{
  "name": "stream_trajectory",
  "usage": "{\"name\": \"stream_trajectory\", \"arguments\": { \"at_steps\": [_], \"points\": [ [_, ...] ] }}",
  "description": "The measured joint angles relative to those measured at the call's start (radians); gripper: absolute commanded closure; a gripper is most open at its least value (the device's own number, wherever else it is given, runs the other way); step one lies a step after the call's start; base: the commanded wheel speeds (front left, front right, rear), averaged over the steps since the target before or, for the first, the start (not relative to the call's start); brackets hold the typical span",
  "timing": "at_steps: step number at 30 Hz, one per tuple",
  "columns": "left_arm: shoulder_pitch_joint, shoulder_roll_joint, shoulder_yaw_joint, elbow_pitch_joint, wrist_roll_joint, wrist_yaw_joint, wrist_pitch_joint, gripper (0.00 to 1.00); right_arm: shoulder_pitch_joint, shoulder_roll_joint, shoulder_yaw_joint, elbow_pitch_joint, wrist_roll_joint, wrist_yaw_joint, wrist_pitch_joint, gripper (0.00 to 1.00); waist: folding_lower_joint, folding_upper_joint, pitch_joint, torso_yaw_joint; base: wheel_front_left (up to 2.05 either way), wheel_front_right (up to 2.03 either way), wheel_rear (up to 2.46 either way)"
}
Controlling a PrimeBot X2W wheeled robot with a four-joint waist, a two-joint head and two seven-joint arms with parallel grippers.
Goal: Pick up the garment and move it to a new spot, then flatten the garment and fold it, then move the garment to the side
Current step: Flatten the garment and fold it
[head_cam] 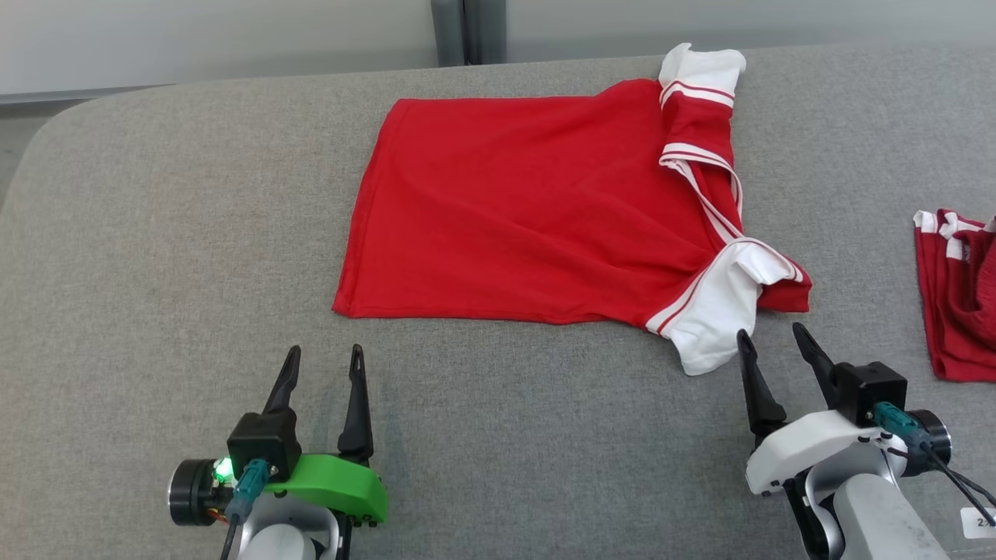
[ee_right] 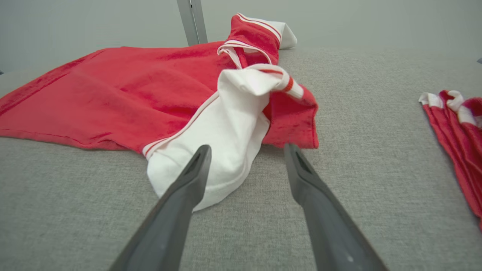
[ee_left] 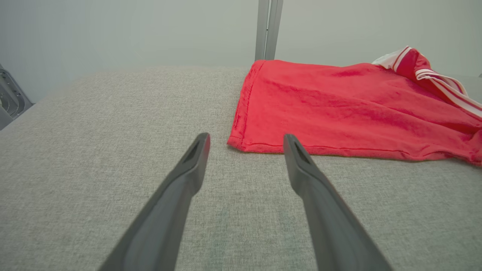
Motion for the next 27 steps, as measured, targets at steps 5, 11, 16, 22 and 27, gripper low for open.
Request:
{"name": "stream_trajectory", "arguments": {
  "at_steps": [5,11,16,22,27],
  "points": [
    [-0.002,0.000,-0.004,0.000,0.001,-0.004,0.000,0.00,-0.041,0.010,-0.027,0.058,0.008,0.000,0.000,0.00,0.0000,0.0000,0.011,0.010,0.00,0.00,0.00],
    [-0.003,0.000,-0.004,0.006,0.007,-0.004,0.000,0.00,-0.087,0.024,-0.029,0.122,0.010,0.000,0.000,1.00,0.0000,0.0000,0.020,0.025,0.00,0.00,0.00],
    [-0.002,0.000,0.005,0.009,0.009,-0.004,0.000,0.00,-0.084,0.024,-0.035,0.112,0.014,0.000,0.000,1.00,0.0000,0.0000,0.007,0.020,0.00,0.00,0.00],
    [0.023,0.000,0.025,0.011,0.011,-0.005,0.000,0.00,-0.047,0.022,-0.033,0.042,0.031,0.000,0.000,1.00,0.0000,0.0000,-0.030,-0.012,0.00,0.00,0.00],
    [0.047,0.000,0.036,0.013,0.008,-0.005,0.000,0.00,-0.003,0.018,-0.023,-0.041,0.034,0.000,0.000,1.00,0.0000,0.0000,-0.072,-0.053,0.00,0.00,0.00]
  ]
}}
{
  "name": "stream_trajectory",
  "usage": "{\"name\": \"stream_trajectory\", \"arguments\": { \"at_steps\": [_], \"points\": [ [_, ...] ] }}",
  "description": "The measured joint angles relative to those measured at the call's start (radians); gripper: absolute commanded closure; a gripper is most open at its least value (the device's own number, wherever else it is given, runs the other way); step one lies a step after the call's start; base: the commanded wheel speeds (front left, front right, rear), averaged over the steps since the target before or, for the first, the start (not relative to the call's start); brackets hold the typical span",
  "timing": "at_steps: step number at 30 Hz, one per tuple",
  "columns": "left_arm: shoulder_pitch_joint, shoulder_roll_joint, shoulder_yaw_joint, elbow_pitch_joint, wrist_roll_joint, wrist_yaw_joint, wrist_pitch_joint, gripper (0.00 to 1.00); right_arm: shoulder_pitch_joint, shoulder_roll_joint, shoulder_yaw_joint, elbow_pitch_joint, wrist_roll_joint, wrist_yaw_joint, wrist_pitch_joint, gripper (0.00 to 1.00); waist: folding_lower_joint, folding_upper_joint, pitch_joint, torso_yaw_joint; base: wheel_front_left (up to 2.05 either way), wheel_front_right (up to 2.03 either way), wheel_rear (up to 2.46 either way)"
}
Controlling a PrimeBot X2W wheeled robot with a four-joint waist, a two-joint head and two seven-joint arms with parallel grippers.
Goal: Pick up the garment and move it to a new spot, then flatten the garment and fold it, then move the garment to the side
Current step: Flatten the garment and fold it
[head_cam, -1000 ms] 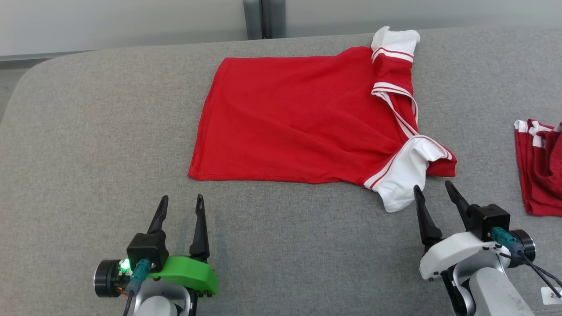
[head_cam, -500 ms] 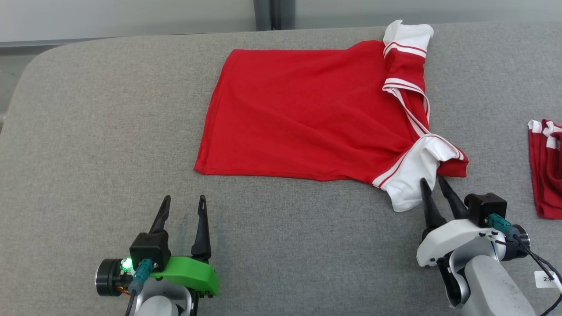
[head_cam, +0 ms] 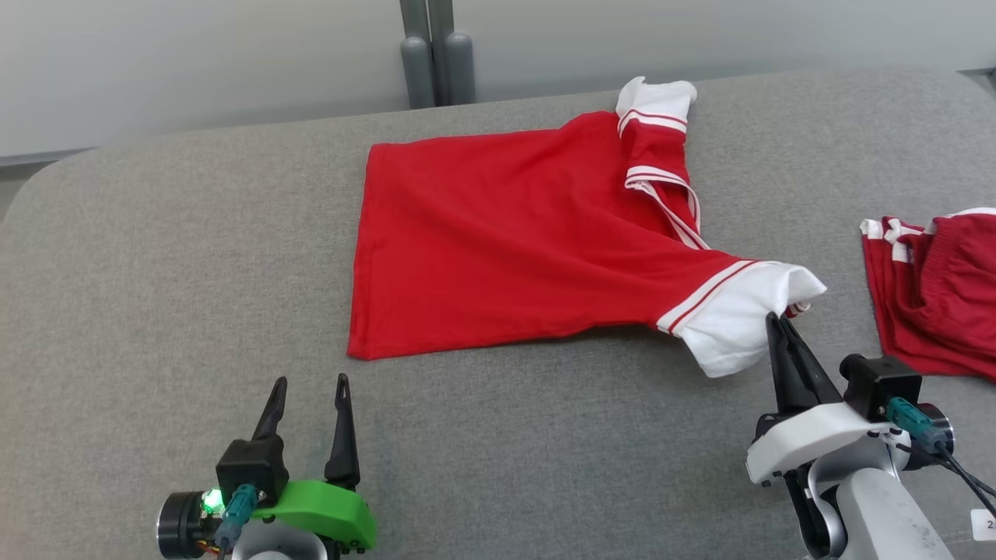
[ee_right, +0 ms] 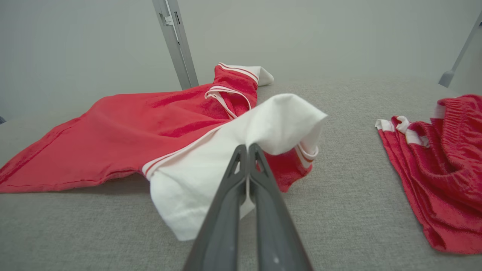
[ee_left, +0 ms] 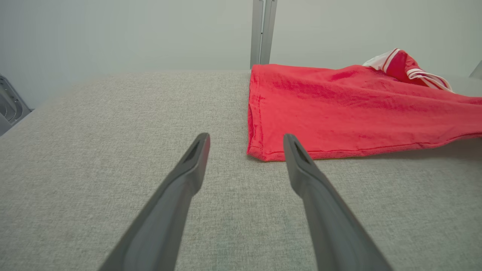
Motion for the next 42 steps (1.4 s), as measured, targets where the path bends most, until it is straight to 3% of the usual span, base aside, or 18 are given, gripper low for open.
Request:
{"name": "stream_trajectory", "arguments": {
  "at_steps": [2,3,4,10,15,35,42],
  "points": [
    [0.010,0.000,0.005,0.002,0.000,0.001,0.000,0.00,0.017,-0.007,0.005,-0.038,-0.005,0.000,0.000,1.00,0.0000,-0.0001,-0.016,-0.016,0.00,0.00,0.00],
    [0.015,0.000,0.010,0.003,-0.001,0.001,0.000,0.00,0.026,-0.011,0.008,-0.066,-0.007,0.000,0.000,0.55,0.0000,0.0000,-0.025,-0.024,0.00,0.00,0.00],
    [0.019,0.000,0.013,0.004,-0.002,0.001,0.000,0.00,0.031,-0.013,0.013,-0.089,-0.007,0.000,0.000,0.00,0.0000,0.0000,-0.032,-0.031,0.00,0.00,0.00],
    [0.039,0.000,0.039,0.007,-0.004,0.002,0.000,0.00,0.047,-0.012,0.036,-0.244,0.012,0.000,0.000,0.00,0.0000,0.0000,-0.076,-0.071,0.00,0.00,0.00],
    [0.040,0.000,0.052,0.007,-0.004,0.005,0.000,0.00,0.047,-0.006,0.058,-0.279,0.012,0.000,0.000,0.00,0.0000,0.0000,-0.098,-0.082,0.00,0.00,0.00],
    [0.058,0.000,0.046,0.001,-0.006,-0.001,0.000,0.00,0.122,0.026,0.036,-0.212,-0.058,0.000,0.000,0.00,0.0000,0.0000,-0.084,-0.061,0.00,0.00,0.00],
    [-0.062,0.000,-0.004,0.067,-0.056,-0.008,0.000,0.00,0.081,0.026,0.046,-0.224,-0.058,0.000,0.000,0.00,0.0000,0.0000,-0.020,-0.078,0.00,0.00,0.00]
  ]
}}
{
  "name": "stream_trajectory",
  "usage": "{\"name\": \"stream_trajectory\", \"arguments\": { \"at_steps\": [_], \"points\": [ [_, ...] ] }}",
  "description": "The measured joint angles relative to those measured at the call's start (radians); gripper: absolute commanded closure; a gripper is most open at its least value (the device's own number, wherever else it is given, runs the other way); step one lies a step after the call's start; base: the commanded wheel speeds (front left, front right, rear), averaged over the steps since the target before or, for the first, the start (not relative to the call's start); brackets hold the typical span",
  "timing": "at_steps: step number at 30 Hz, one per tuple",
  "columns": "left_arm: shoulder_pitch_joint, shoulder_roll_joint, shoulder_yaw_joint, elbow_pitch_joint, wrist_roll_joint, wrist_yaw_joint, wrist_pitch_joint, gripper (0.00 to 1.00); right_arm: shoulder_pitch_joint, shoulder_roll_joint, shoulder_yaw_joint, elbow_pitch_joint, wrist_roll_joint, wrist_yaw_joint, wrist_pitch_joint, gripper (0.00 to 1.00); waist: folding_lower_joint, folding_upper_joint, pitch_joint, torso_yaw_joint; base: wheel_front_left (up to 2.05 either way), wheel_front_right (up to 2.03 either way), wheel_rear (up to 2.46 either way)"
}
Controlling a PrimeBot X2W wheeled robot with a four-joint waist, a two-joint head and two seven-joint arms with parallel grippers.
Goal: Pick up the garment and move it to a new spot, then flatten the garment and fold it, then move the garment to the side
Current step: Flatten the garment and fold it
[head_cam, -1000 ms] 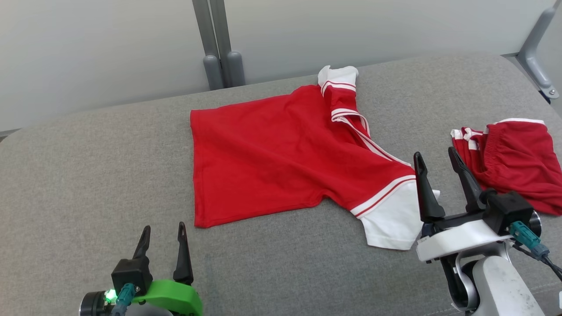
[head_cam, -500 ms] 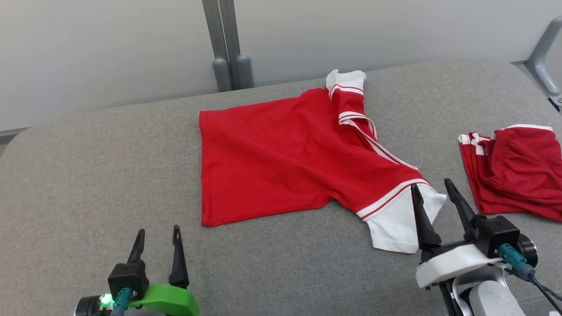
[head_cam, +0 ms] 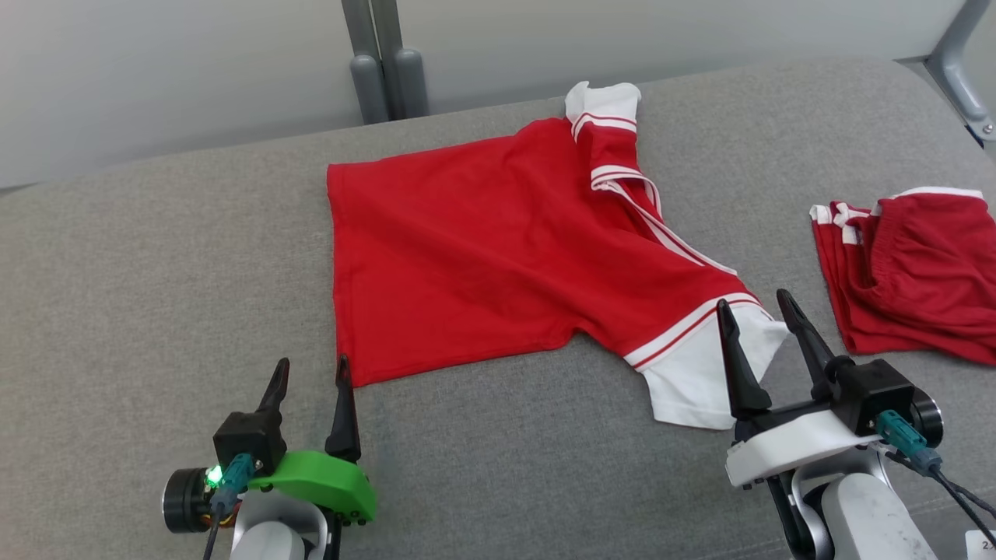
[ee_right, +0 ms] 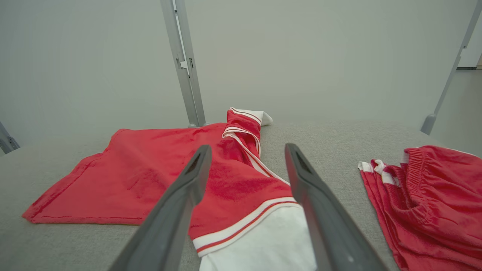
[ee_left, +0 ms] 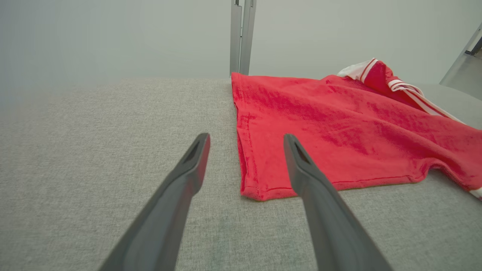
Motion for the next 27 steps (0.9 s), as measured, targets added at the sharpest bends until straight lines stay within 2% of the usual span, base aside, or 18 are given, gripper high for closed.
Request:
{"name": "stream_trajectory", "arguments": {
  "at_steps": [8,14,15,16,17,23,27],
  "points": [
    [-0.114,0.000,0.029,0.149,-0.003,0.021,0.000,0.00,-0.046,-0.009,-0.025,-0.020,0.002,0.000,0.000,0.00,0.0000,0.0000,0.096,-0.051,0.00,0.00,0.00],
    [-0.139,0.000,0.061,0.221,0.016,0.018,0.000,0.00,-0.061,-0.014,-0.065,-0.021,0.008,0.000,0.000,0.00,0.0000,0.0000,0.144,-0.103,0.00,0.00,0.00],
    [-0.141,0.000,0.062,0.236,0.017,0.018,0.000,0.26,-0.062,-0.013,-0.072,-0.022,0.008,0.000,0.000,0.00,0.0000,0.0000,0.152,-0.109,0.00,0.00,0.00],
    [-0.146,0.000,0.063,0.243,0.018,0.016,-0.002,0.90,-0.063,-0.013,-0.078,-0.022,0.008,0.000,0.000,0.00,0.0000,0.0000,0.159,-0.116,0.00,0.00,0.00],
    [-0.156,0.000,0.065,0.247,0.019,0.013,-0.002,1.00,-0.065,-0.012,-0.084,-0.022,0.008,0.000,0.000,0.00,0.0000,0.0000,0.166,-0.121,0.00,0.00,0.00],
    [-0.194,-0.002,0.119,0.228,0.050,0.010,-0.001,1.00,-0.067,-0.012,-0.116,-0.012,0.009,0.000,0.000,0.00,0.0000,0.0000,0.199,-0.126,0.00,0.00,0.00],
    [-0.221,0.035,0.194,0.196,0.073,0.020,0.000,1.00,-0.077,-0.011,-0.123,-0.003,0.010,0.000,0.000,0.00,0.0000,0.0000,0.213,-0.114,0.00,0.00,0.00]
  ]
}}
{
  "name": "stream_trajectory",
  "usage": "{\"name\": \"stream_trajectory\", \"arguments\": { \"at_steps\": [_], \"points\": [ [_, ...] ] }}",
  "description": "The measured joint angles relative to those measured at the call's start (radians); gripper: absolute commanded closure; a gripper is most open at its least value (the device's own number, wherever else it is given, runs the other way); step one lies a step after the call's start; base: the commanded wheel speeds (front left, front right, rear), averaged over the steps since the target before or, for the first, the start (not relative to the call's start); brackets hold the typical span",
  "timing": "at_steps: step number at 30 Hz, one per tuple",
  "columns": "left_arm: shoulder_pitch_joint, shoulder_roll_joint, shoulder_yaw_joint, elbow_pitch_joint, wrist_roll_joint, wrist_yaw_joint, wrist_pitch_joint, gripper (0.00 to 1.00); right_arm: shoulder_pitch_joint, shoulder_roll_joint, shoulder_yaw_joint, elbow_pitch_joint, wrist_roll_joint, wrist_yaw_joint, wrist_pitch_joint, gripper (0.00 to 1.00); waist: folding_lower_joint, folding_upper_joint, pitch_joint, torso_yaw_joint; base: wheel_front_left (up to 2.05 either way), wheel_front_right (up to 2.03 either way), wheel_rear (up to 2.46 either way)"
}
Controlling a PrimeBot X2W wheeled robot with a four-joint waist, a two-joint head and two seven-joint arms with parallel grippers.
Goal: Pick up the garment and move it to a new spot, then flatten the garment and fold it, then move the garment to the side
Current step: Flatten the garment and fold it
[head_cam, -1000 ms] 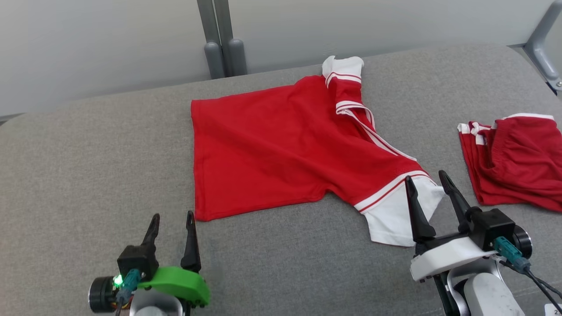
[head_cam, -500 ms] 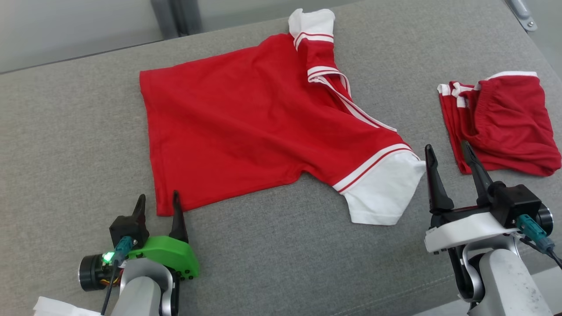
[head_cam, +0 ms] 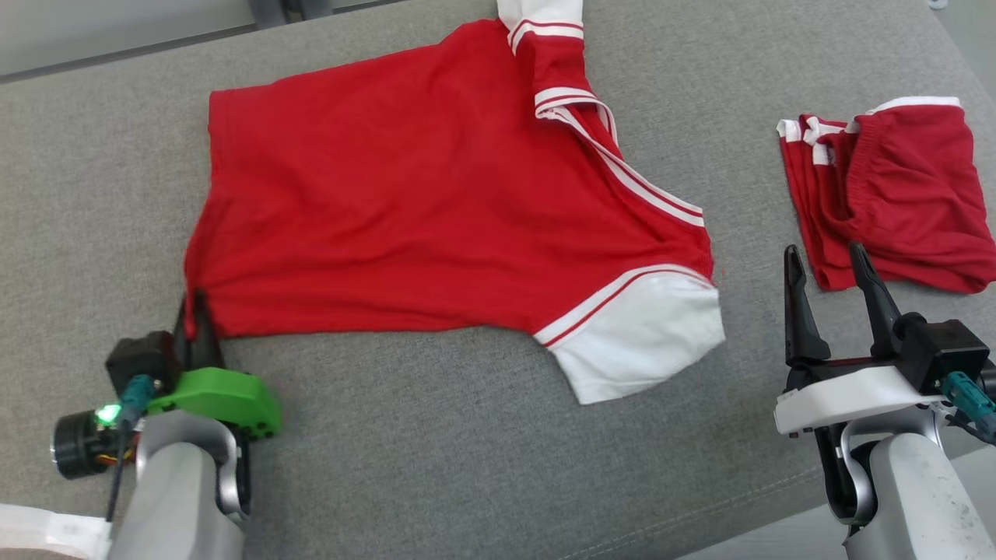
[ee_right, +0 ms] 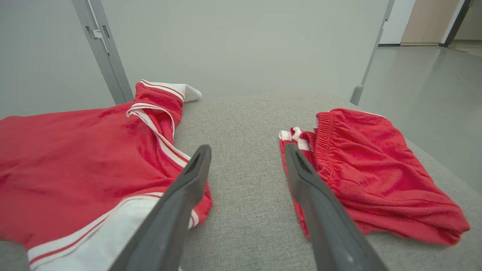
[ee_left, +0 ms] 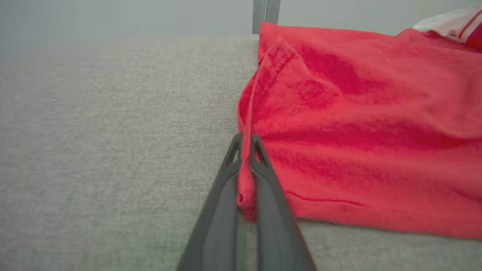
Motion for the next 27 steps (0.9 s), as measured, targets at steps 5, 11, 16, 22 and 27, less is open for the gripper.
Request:
{"name": "stream_trajectory", "arguments": {
  "at_steps": [5,11,16,22,27],
  "points": [
    [-0.040,0.038,0.063,-0.032,0.033,0.007,0.000,1.00,-0.003,0.001,-0.002,0.018,0.000,0.000,0.000,0.00,0.0000,0.0000,0.015,0.020,0.00,0.00,0.00],
    [-0.061,0.069,0.120,-0.029,0.060,0.011,0.000,1.00,-0.014,0.002,0.012,0.033,0.000,0.000,0.000,0.00,0.0000,0.0000,0.027,0.039,0.00,0.00,0.00],
    [-0.055,0.054,0.126,-0.031,0.086,0.011,0.000,0.00,-0.020,0.001,0.029,0.037,0.003,0.000,0.000,0.00,0.0000,0.0000,0.022,0.050,0.00,0.00,0.00],
    [0.025,0.012,0.137,-0.096,0.101,0.008,0.000,0.00,-0.018,0.002,0.061,0.030,0.003,0.000,0.000,0.00,0.0000,0.0000,-0.009,0.066,0.00,0.00,0.00],
    [0.115,-0.017,0.131,-0.134,0.104,-0.002,0.000,0.00,0.000,0.005,0.116,0.025,0.003,0.000,0.000,0.00,0.0000,0.0000,-0.054,0.086,0.00,0.00,0.00]
  ]
}}
